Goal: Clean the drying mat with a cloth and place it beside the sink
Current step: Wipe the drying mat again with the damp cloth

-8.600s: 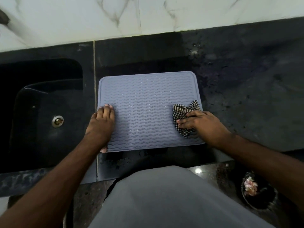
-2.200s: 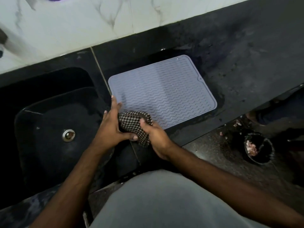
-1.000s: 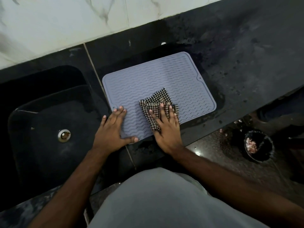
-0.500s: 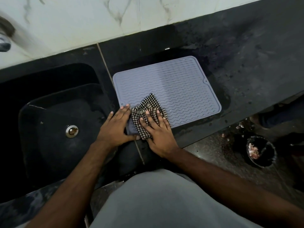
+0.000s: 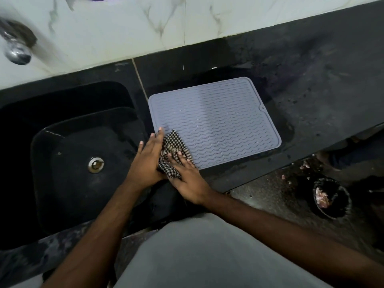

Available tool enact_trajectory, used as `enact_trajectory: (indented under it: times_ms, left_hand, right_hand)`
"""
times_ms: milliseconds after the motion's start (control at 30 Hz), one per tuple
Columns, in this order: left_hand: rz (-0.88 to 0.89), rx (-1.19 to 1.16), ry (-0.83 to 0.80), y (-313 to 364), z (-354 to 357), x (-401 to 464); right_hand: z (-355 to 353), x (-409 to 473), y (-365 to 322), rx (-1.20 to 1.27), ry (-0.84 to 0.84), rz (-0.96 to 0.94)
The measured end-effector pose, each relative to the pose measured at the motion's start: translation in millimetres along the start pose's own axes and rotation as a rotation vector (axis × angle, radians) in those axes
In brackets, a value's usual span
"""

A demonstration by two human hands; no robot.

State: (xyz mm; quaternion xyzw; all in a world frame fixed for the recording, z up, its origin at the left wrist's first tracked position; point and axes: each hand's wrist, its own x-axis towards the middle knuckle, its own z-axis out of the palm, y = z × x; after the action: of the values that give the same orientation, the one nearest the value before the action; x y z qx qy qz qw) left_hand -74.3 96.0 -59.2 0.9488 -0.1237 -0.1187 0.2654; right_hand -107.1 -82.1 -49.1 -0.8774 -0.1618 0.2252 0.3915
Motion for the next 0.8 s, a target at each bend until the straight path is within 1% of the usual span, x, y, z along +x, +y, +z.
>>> enact_trajectory:
  times_ms: [33,100,167,233,300,400,467,500,567,600,633,667,733,767,800]
  left_hand:
    - [0.015,-0.058,0.022,0.5,-3.3,-3.6]
    - [0.045,-0.089,0.067,-0.2,-11.3,-11.0]
    - [0.015,-0.148,0.080,2.5,-23.3,-17.0]
    - [-0.037,-0.225,0.066,6.5,-37.3,-21.9]
    - [-0.081,-0.330,0.054,12.3,-48.9,-25.0]
    - [-0.156,-0.572,0.053,25.7,-53.7,-22.5]
    - [-0.187,-0.687,0.078,37.3,-54.4,-15.9]
    - [-0.197,-0.702,0.094,43.5,-55.0,-12.5]
    - [-0.221,-0.629,0.142,55.2,-55.7,-4.1]
    - [-0.241,-0.572,0.172,60.4,-55.3,0.5]
    - [-0.267,-0.533,0.213,65.1,-54.5,5.5]
    - [-0.296,-0.517,0.250,69.9,-52.5,9.6]
    - [-0.371,-0.514,0.335,81.2,-48.7,16.0]
    - [-0.420,-0.557,0.374,86.4,-47.5,17.8]
    - [-0.479,-0.671,0.400,90.9,-46.3,19.6]
  right_hand:
    - [-1.2,0.8,-5.0,0.115,-0.027,0.022]
    - [-5.6,4.4,-15.9,0.415,-0.069,0.070]
    - [-11.7,5.6,-24.2,0.651,-0.058,0.154]
    - [-18.5,4.3,-27.5,0.750,-0.009,0.191]
    - [-26.8,1.7,-26.4,0.828,0.029,0.190]
    - [-46.0,2.9,-22.9,0.789,0.102,0.158]
    - [-60.8,7.1,-20.3,0.658,0.192,0.134]
    - [-67.6,8.4,-17.9,0.550,0.240,0.123]
    - [-80.7,9.4,-10.0,0.297,0.303,0.130]
    - [-86.0,9.6,-5.4,0.209,0.313,0.136]
    - [-90.1,9.9,-1.6,0.181,0.310,0.132]
    - [-92.1,9.6,1.1,0.221,0.302,0.119]
    - [-94.6,8.9,1.4,0.392,0.260,0.080]
    - [-94.9,7.6,0.2,0.442,0.242,0.045]
    - [-94.9,5.4,-1.2,0.428,0.233,-0.003]
